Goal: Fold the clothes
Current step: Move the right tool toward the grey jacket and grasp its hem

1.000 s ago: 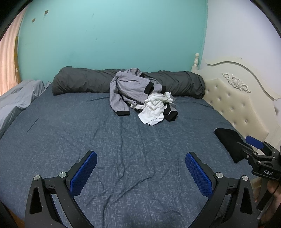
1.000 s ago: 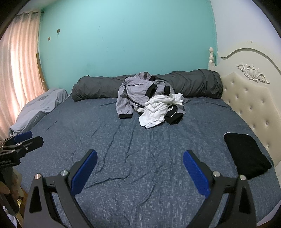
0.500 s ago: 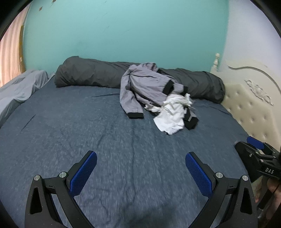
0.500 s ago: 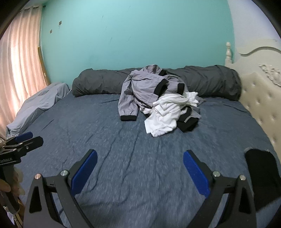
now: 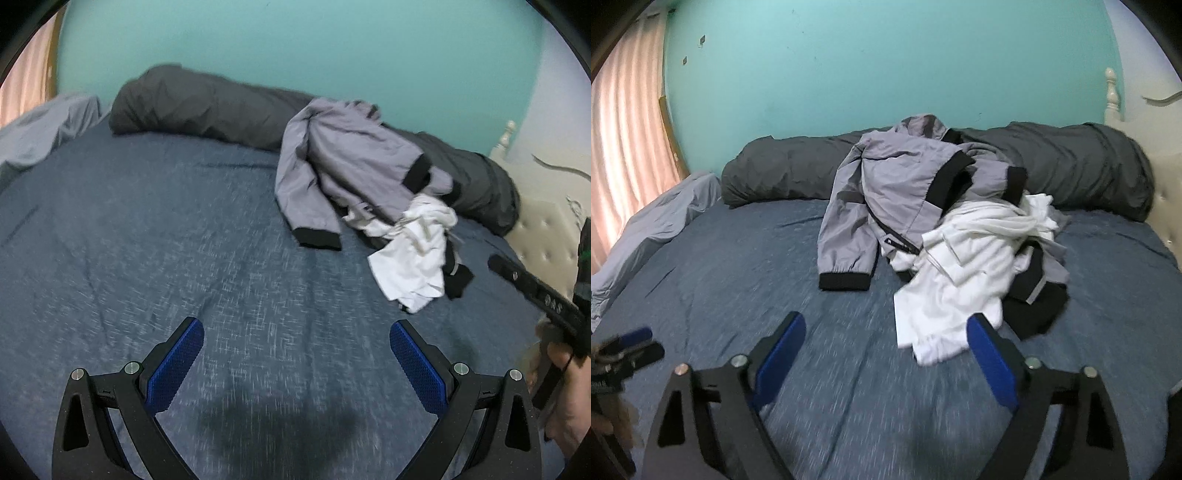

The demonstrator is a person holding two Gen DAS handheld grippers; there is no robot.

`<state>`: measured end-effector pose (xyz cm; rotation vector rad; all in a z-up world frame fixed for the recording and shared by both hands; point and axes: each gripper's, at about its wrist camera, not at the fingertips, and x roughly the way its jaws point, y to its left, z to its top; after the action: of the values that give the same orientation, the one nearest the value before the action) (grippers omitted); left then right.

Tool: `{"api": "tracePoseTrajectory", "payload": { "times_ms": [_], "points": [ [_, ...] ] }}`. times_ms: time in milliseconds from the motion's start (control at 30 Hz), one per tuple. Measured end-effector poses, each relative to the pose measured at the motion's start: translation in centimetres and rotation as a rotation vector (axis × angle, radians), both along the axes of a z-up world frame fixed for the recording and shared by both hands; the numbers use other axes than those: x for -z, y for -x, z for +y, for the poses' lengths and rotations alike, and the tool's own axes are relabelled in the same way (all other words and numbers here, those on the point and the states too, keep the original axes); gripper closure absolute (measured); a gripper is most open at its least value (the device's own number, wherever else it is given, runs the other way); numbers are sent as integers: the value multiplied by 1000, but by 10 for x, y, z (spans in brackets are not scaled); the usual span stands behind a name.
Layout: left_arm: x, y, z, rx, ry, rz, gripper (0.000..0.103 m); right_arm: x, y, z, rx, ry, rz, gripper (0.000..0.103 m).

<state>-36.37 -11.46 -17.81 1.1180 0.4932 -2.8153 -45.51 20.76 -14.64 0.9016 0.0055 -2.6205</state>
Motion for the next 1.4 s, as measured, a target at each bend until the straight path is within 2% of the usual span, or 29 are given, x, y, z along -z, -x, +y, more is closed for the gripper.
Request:
{"api": "tracePoseTrajectory", "payload": {
  "times_ms": [33,100,533,700,900,967,1000,1033,1133,1233,1400],
  "points": [
    [6,7,-3,0,-8,-2,0,4,13,-3,-2,-3,0,23],
    [17,17,-7,-4,-11,3,0,12,40,-8,-2,-4,4,27],
    [70,68,-40,-45,-82,2,0,38,179,-33,32,-45,-14,27],
    [84,72,-49,-44,-101,9,0,52,217,-44,83,-46,-36,27],
    [87,66,-52,-22,-99,36,0,75,243,-51,101,-50,-45,29],
    [87,64,-53,-14,-98,41,0,77,244,-55,87,-55,-30,40],
    [86,63,-53,-10,-97,44,0,78,244,-57,83,-65,-28,55],
    [86,63,-53,-7,-90,45,0,78,245,-61,76,-83,-31,76],
    [88,63,-53,-3,-93,32,0,76,237,-72,47,-129,-14,100],
    [85,56,-54,-5,-94,31,0,65,215,-82,11,-166,40,101],
    [71,26,-55,-17,-100,29,0,46,165,-87,-94,-85,43,101]
  ]
}}
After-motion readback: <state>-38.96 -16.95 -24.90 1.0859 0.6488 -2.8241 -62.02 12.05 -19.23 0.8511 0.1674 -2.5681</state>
